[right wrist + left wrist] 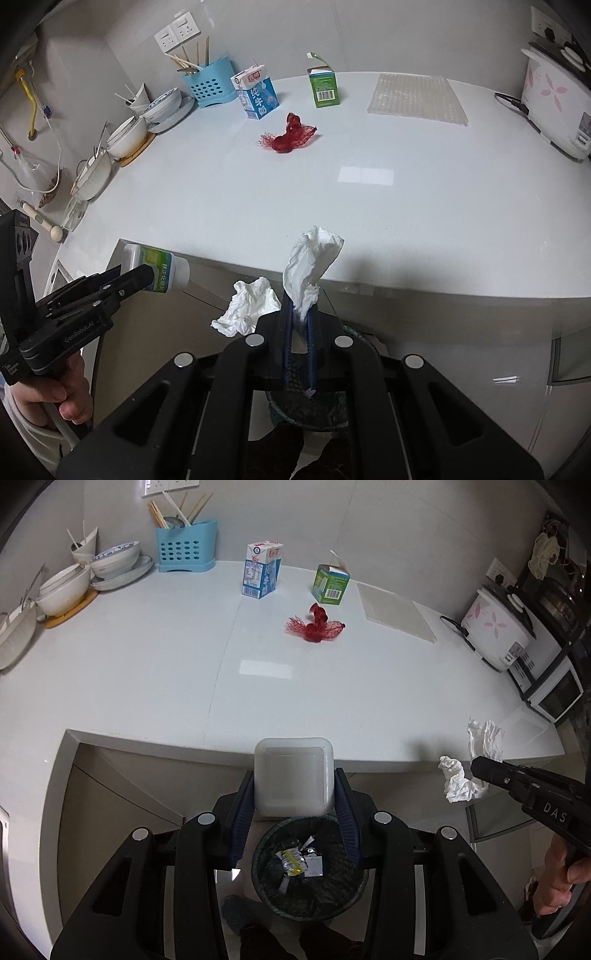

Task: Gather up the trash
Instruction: 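Carry the pill bottle and tissue down over the trash bin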

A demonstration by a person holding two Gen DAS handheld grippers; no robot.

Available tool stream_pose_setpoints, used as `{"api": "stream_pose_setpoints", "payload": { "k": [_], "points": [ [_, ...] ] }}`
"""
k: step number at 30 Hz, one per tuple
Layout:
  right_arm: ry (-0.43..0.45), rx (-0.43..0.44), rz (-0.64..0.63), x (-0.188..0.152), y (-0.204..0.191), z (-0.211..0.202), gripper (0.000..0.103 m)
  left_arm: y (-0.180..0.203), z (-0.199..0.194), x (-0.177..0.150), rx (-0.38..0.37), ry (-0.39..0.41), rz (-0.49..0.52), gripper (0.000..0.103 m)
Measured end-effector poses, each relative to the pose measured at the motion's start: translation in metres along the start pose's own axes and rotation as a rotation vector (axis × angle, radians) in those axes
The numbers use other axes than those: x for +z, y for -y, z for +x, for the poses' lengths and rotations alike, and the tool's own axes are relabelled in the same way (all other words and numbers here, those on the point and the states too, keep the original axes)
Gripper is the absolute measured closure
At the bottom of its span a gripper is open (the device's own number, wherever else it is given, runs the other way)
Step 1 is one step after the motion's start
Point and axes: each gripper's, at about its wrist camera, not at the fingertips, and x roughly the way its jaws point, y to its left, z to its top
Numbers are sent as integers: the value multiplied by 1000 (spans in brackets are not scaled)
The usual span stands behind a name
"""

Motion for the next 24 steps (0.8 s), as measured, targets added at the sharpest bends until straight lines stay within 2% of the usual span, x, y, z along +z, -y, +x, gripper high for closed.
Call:
{"api": "stream_pose_setpoints", "payload": {
  "k": [10, 13, 18, 24],
  "points": [
    [-17, 58, -46, -39, -11, 8, 97, -8, 13, -39, -22, -42, 10, 63],
    [-23, 48, -66, -49, -13, 12, 97, -11, 19, -47, -21, -57, 3, 63],
    [-64, 37, -87, -65, -14, 32, 97, -18, 36, -63, -14, -99, -14, 63],
    [-153, 13, -118, -89, -16, 70, 97, -27, 56, -82, -8, -147, -42, 63]
  ]
}}
